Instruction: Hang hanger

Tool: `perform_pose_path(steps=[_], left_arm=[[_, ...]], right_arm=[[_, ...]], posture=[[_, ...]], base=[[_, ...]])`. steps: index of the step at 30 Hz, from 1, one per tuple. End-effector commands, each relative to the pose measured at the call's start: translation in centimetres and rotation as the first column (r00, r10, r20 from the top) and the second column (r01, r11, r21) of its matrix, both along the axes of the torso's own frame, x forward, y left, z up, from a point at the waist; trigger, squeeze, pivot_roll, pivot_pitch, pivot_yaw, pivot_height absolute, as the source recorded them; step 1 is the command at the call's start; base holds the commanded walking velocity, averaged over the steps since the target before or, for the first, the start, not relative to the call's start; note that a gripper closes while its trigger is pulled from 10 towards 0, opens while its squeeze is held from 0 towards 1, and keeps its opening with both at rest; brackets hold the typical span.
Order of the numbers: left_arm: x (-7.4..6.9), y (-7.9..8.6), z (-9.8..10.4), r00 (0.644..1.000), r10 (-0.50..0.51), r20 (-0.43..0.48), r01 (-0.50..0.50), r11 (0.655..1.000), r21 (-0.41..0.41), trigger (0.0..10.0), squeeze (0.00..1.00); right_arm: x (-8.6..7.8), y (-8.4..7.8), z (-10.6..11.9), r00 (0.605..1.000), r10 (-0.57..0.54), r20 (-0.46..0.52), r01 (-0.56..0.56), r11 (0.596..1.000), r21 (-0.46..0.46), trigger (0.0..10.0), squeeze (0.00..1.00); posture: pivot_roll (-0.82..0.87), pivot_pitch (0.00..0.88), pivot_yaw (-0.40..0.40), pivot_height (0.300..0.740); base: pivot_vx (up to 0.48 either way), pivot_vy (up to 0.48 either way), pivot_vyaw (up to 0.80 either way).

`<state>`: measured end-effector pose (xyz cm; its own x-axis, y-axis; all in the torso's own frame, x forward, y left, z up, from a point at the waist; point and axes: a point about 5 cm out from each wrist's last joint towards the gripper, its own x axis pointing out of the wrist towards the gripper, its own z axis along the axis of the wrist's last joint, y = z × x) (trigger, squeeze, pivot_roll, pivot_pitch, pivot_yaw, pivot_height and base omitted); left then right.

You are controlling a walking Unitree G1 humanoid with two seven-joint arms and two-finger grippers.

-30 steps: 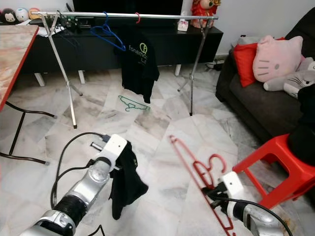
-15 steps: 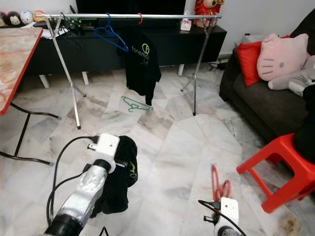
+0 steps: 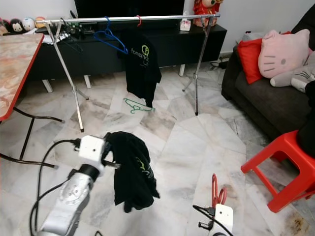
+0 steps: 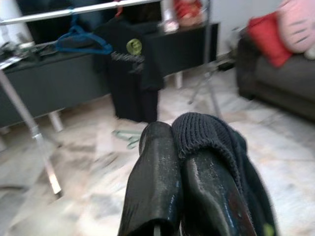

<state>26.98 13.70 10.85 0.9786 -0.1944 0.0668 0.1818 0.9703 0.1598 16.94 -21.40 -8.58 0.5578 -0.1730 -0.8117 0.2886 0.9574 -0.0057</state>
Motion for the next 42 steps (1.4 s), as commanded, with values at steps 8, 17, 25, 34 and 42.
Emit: perform_pose_path(steps=[8,17,25,34,42], left_arm=[[-0.4,1.4,0.7,0.998,0.053,-0.012,-0.054,0.998,-0.042,10.0,0.00],[-0.5,0.1,0.7,0.999,0.016,-0.028,-0.018,0.998,-0.052,10.0,0.00],[-0.4,0.1,0.9,0.999,0.012,-0.032,-0.013,0.999,-0.053,10.0,0.00],[-0.2,0.0,0.9,0.999,0.005,-0.036,-0.007,0.999,-0.052,10.0,0.00],[-0.2,-0.1,0.9,0.999,0.002,-0.045,-0.004,0.998,-0.056,10.0,0.00]], right_arm=[[-0.3,0.0,-0.1,1.000,0.015,-0.010,-0.015,1.000,0.000,10.0,0.00],[-0.3,0.0,-0.2,0.999,0.034,-0.016,-0.034,0.999,-0.005,10.0,0.00],[-0.3,0.2,-0.2,0.998,0.061,-0.019,-0.062,0.998,-0.005,10.0,0.00],[-0.2,0.2,-0.1,0.995,0.098,-0.023,-0.098,0.995,-0.024,10.0,0.00],[-0.2,0.3,-0.1,0.992,0.127,-0.028,-0.128,0.991,-0.034,10.0,0.00]], posture=[[0.01,0.000,-0.032,0.740],[0.00,0.000,-0.029,0.740],[0.00,0.000,-0.024,0.740],[0.00,0.000,-0.022,0.740],[0.00,0.000,-0.022,0.740]], base=[[0.000,0.000,0.00],[0.000,0.000,0.00],[0.000,0.000,0.00],[0.000,0.000,0.46],[0.000,0.000,0.16]])
